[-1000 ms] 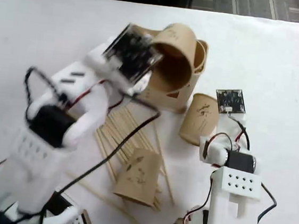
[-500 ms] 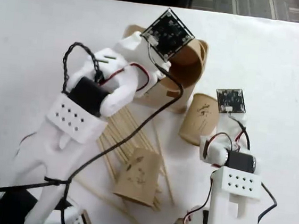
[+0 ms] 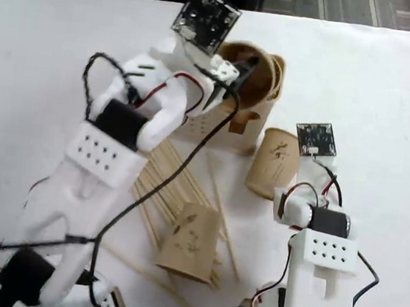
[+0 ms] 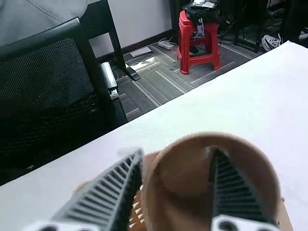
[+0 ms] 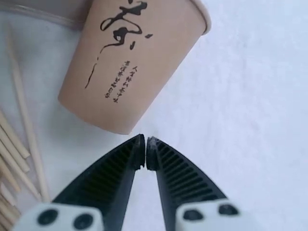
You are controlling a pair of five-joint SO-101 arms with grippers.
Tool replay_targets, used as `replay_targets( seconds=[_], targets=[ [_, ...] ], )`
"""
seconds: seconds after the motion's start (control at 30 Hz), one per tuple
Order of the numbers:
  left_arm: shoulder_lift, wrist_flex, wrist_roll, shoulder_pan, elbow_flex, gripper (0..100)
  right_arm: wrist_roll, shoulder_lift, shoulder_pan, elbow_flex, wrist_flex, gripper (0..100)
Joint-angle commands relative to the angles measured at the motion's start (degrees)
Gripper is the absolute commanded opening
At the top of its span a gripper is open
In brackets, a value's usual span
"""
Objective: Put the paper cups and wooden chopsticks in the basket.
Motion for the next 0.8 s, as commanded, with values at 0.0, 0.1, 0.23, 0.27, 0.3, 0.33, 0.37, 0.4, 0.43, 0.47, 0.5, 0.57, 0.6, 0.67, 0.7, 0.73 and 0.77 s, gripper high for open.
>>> replay_targets(
  seconds=[0.0,0.1,0.23,0.27,0.3,0.33,0.37,0.4,0.43,0.47,0.5,0.57,0.6,0.67,0.7,0.73,0.77],
  targets=[
    [4.0,-2.0,1.0,-0.3,-5.9,23,-0.5,-1.0,0.0,-0.4,-0.8,2.2],
    [8.7,-1.7,1.1,-0.3,-10.4,23,-0.5,-1.0,0.0,-0.4,-0.8,2.2],
    [11.3,1.5,1.1,-0.4,-15.1,23,-0.4,-1.0,0.0,-0.4,-0.8,2.2],
    [11.3,2.9,1.1,-0.4,-16.2,23,-0.4,-1.0,0.0,-0.4,-0.8,2.2],
    [11.3,4.2,1.1,-0.4,-17.2,23,-0.4,-1.0,0.0,-0.4,-0.8,2.2],
    [11.2,5.4,1.1,-0.4,-18.3,23,-0.4,-1.0,0.0,-0.4,-0.9,2.2],
    [11.2,6.4,1.1,-0.6,-19.4,23,-0.4,-1.0,0.0,-0.4,-0.9,2.2],
    [11.4,7.4,1.1,-0.7,-20.5,23,-0.4,-1.0,0.0,-0.4,-0.9,2.2],
    [11.6,7.8,1.1,-1.2,-20.9,23,-0.4,-1.0,0.0,-0.4,-0.9,2.2],
    [11.7,8.1,1.1,-1.6,-21.2,23,-0.4,-1.0,0.0,-0.4,-0.9,2.2],
    [11.7,8.1,1.1,-2.0,-21.1,23,-0.4,-1.0,0.0,-0.4,-0.9,2.2],
    [11.9,8.0,1.1,-2.3,-20.8,23,-0.4,-1.0,0.0,-0.4,-0.9,2.2],
    [12.0,7.6,1.1,-2.3,-20.0,23,-0.4,-1.0,0.0,-0.4,-0.9,2.2],
    [12.9,7.6,1.1,-2.2,-19.6,23,-0.4,-1.0,0.0,-0.4,-0.9,2.2],
    [13.7,7.4,1.1,-2.2,-19.4,23,-0.4,-1.0,0.0,-0.4,-0.9,2.2],
    [14.7,6.7,1.1,-2.2,-19.3,23,-0.4,-1.0,0.0,-0.4,-0.9,2.2],
    [16.1,6.2,1.1,-2.2,-19.3,23,-0.4,-1.0,0.0,-0.4,-0.9,2.2]
  ],
)
